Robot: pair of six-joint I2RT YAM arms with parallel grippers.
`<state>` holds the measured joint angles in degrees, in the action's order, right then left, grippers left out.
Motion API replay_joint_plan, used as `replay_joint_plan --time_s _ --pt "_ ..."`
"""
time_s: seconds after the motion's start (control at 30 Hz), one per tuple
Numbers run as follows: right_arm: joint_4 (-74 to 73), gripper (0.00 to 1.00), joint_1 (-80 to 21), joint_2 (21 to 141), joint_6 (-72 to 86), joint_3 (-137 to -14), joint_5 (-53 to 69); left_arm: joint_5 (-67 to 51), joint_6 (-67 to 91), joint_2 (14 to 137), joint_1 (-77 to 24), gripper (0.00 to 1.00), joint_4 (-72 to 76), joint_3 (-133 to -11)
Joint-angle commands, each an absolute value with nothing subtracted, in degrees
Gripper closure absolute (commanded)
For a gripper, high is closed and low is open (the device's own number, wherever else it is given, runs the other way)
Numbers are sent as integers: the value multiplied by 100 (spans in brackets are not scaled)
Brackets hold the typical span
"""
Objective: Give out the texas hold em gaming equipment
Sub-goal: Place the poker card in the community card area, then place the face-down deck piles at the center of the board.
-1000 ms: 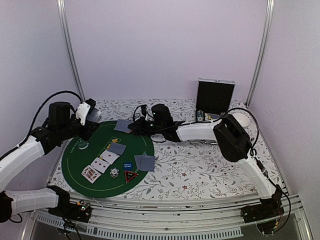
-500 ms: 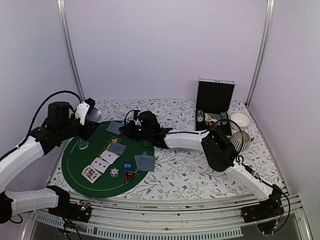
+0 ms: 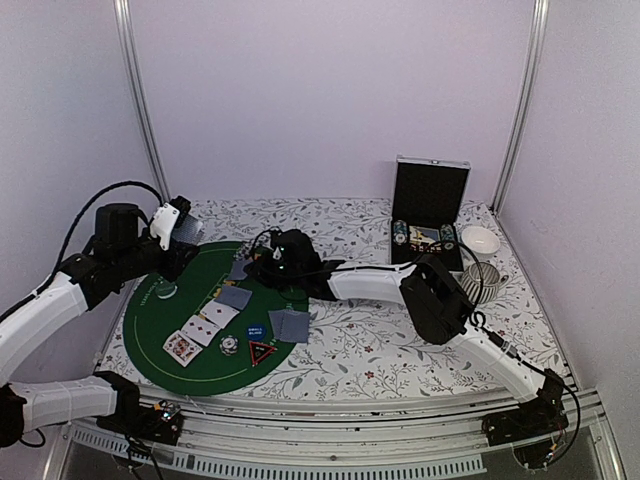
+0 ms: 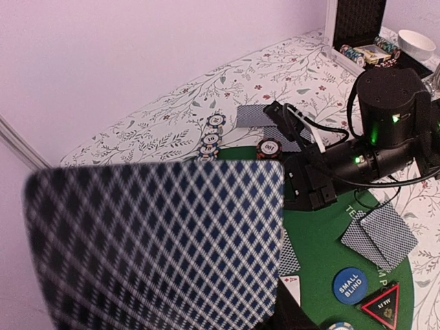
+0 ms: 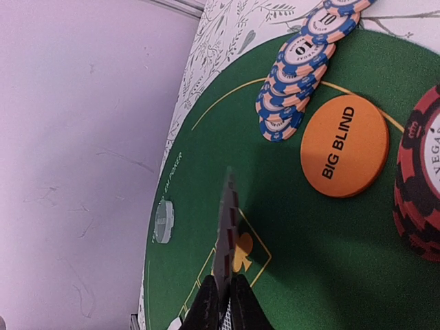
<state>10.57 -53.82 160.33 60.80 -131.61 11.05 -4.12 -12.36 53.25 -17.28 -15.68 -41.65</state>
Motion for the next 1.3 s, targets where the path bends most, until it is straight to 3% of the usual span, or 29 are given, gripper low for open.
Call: replay_joint_plan --time_s 0.0,0.17,0.27,0.6,0.93,1.0,1.27 --pt "986 90 -5336 16079 6080 -13071 1020 -502 -1215 5264 -1661 64 -1390 -4131" --pt "993 88 -5323 15994 6178 -12925 1005 -535 -1222 5265 -1647 64 -1391 -4131" --pt "1017 76 -5351 15799 6046 -12757 798 -558 -1229 5265 -1645 64 -1389 -4131" --pt "1112 53 -5430 15173 5487 -12350 508 -613 -1225 5290 -1643 64 -1390 -4128" --pt "1334 18 -5534 14468 5299 -11715 578 -717 -1229 5295 -1630 64 -1350 -4114" --pt "1392 0 -5565 14220 5161 -11545 537 -749 -1227 5298 -1633 64 -1331 -4096" --pt "1544 1 -5604 12585 3868 -10204 387 -1432 -1318 5437 -1631 64 -1218 -4061"
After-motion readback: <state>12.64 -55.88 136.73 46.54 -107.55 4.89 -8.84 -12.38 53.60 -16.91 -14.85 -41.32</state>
